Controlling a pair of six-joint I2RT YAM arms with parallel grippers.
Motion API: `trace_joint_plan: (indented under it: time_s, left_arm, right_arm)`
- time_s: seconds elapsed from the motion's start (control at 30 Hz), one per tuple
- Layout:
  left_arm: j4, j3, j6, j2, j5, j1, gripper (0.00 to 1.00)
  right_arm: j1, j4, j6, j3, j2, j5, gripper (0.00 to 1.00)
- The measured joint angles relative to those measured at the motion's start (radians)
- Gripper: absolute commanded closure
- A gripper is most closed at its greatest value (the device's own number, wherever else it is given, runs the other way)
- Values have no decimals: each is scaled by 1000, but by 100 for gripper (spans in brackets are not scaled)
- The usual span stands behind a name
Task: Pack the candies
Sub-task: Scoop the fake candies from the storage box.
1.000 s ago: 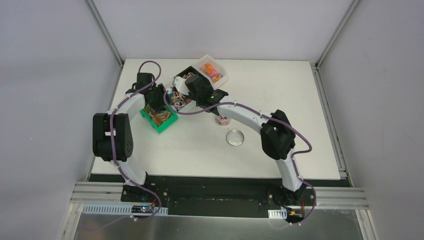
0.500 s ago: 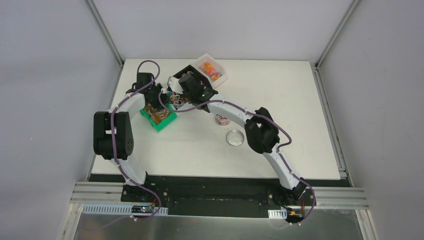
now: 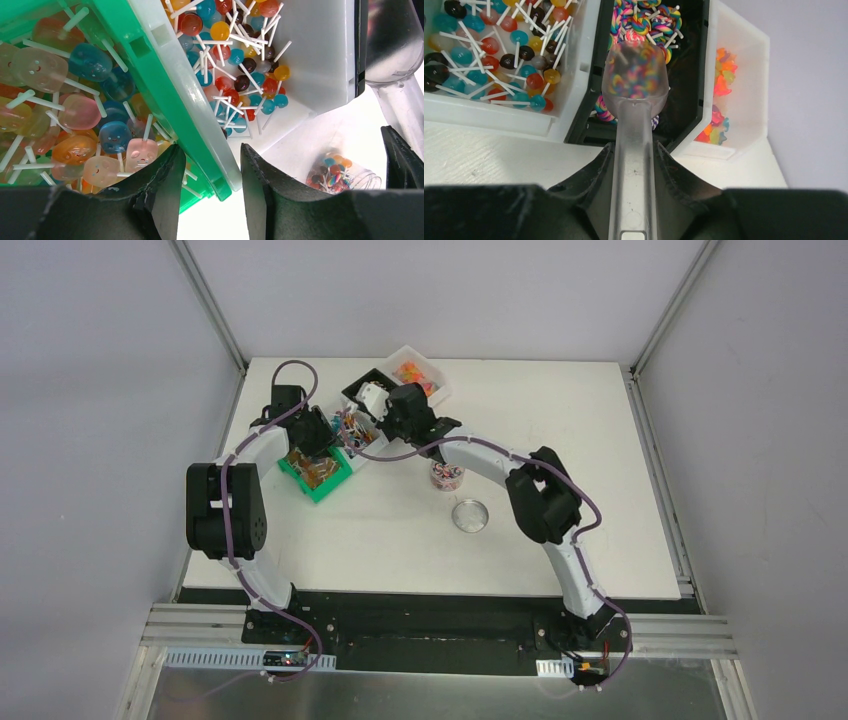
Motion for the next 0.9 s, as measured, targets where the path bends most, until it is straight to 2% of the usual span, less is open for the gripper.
trace_joint_plan:
  time_s: [0.23, 0.37, 0.53, 0.73, 0.8, 0.9]
  left_arm:
    - [0, 0, 0, 0, 1, 0, 100]
    - [2, 0, 0, 0, 0, 0, 100]
    - [22, -6, -9, 0, 0, 5, 100]
    - [23, -10, -14, -1, 0, 7, 100]
    - [23, -10, -13, -1, 1, 7, 100]
    - [23, -10, -13, -1, 2, 7, 100]
  right_arm:
    - [-61, 124, 94, -111, -46, -160, 100]
    - [-75, 147, 114, -108, -40, -185, 100]
    - [-33, 153, -5, -76, -5, -111, 100]
    - [7, 199, -177, -125, -13, -57, 100]
    - [-18, 207, -142, -131, -23, -119, 100]
    - [-85, 271, 23, -166, -44, -277, 100]
